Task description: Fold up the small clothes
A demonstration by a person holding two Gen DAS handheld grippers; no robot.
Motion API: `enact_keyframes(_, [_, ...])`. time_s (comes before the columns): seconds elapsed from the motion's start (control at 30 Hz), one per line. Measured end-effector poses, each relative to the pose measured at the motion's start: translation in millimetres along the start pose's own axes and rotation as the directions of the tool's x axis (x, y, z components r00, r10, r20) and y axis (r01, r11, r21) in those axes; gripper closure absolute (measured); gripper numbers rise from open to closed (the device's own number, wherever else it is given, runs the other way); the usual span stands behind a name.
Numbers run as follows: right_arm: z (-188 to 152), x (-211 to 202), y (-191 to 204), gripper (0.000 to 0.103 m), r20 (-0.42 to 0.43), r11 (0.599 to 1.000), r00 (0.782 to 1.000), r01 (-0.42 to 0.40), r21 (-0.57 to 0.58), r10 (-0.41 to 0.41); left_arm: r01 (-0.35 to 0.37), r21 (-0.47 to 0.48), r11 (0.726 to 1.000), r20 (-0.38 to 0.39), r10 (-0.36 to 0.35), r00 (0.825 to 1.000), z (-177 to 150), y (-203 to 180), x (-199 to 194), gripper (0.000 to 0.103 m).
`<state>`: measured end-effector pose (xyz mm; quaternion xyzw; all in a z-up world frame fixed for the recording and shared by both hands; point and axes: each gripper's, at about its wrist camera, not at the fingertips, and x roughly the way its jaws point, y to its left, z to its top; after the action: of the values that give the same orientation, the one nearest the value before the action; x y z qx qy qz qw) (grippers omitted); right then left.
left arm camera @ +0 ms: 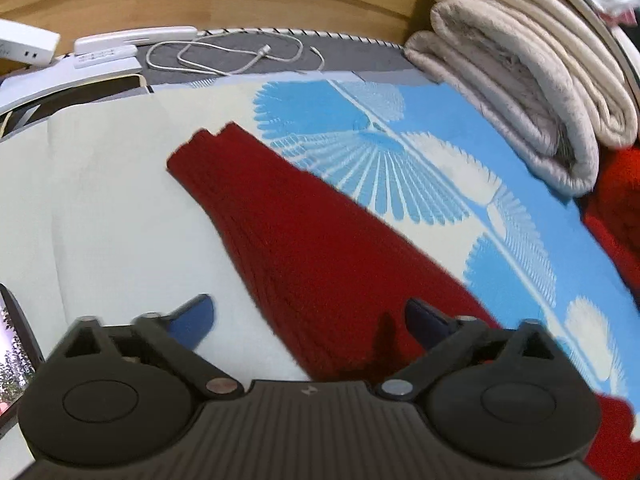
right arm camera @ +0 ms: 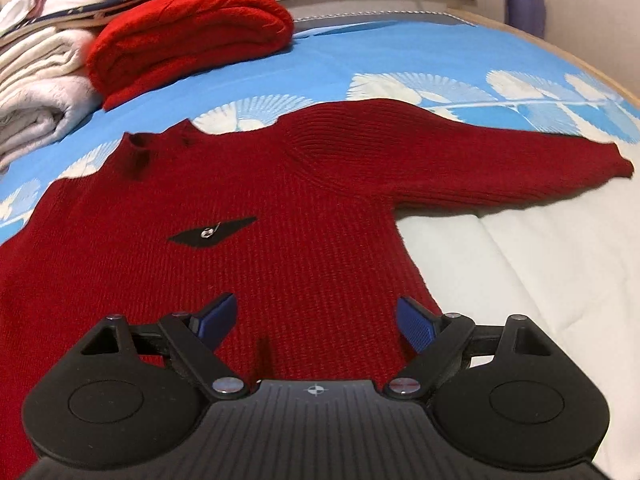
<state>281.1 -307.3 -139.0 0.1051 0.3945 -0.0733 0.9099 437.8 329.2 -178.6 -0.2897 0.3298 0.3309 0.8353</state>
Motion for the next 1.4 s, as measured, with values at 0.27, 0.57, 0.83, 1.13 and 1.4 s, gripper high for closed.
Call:
enact_keyframes(0.27, [2,-7,8,0.016,0.047,0.994,0.998,0.050,-0.100,-0.046,0.066,-0.056,0.996,0.058,-0.063,0.996,22,-7,-36,0.092])
enact_keyframes(0.57, [11,-24,1,0.016,0.080,0.998,0.997,0.011,-0.056,-0.007,0.350,0.380,0.856,0.173,-0.438,0.882,-24,-198,-190,0.093])
enact_keyframes(0.83, [16,-31,-18,0.016,0.083,1.000,0.997,0.003,-0.005,-0.003,0.458,0.822,0.338,-0.209,-0.569,0.795,-253,-301,-243,0.025])
enact_keyframes(1.13, [23,-34,-52,0.016,0.068,0.987,0.994,-0.093,0.133,0.084,0.299,0.789,0.536,-0.082,-0.390,0.917,-190,-207,-206,0.012])
enact_keyframes(1.4, [50,1,-47,0.016,0.035,0.889,0.928,-0.366,0.276,0.372,0.270,0.761,0.589,-0.154,-0.239,0.959,-168,-176,-134,0.012])
